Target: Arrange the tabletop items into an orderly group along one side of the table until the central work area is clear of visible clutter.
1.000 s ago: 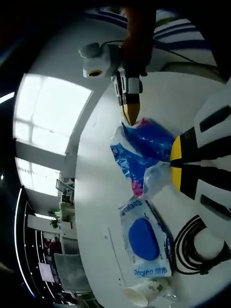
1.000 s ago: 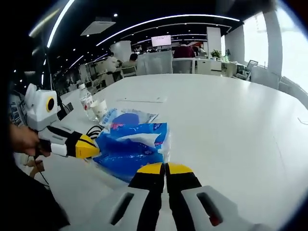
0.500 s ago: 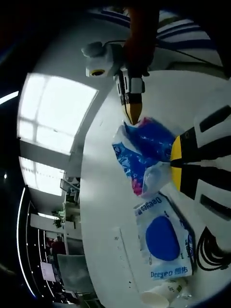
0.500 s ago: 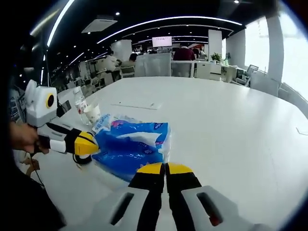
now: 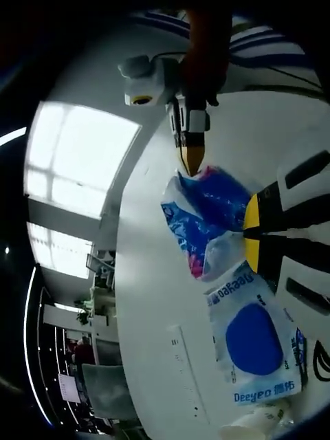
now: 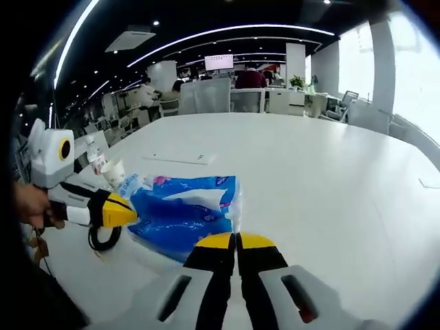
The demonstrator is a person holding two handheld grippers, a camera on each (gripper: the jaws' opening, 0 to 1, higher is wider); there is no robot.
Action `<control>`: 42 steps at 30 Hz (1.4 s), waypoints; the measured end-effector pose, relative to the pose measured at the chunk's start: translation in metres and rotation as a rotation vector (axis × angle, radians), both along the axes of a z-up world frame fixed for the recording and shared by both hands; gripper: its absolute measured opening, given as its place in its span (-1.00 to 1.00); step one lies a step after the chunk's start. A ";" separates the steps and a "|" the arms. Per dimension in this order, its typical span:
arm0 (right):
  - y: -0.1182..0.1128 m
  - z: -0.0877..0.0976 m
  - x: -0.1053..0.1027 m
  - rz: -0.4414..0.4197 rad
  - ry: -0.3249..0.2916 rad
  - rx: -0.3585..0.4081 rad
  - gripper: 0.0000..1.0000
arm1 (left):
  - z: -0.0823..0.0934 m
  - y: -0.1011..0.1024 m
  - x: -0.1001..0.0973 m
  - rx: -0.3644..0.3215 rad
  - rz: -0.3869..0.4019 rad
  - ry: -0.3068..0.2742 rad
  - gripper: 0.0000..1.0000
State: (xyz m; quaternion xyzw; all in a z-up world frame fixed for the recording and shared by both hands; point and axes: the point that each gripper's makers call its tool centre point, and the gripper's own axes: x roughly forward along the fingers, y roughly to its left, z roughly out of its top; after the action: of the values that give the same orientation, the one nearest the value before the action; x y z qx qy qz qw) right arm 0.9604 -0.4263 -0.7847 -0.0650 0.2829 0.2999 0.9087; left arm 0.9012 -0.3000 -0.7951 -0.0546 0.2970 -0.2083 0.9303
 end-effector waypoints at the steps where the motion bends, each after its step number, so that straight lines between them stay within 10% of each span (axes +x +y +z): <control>1: 0.000 0.000 0.001 -0.004 0.000 0.001 -1.00 | 0.002 -0.002 0.001 0.004 -0.001 -0.002 -1.00; 24: -0.004 -0.033 0.042 -0.135 0.024 0.017 -1.00 | -0.025 -0.001 0.049 -0.020 0.017 0.057 -1.00; 42: -0.003 -0.062 0.061 -0.152 0.042 0.002 -1.00 | -0.048 -0.002 0.067 0.153 -0.071 0.064 -1.00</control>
State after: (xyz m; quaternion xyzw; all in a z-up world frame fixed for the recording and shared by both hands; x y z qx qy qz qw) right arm 1.0217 -0.4292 -0.8469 -0.0361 0.3057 0.2317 0.9228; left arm 0.9687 -0.3024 -0.8435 0.0205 0.3434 -0.2162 0.9137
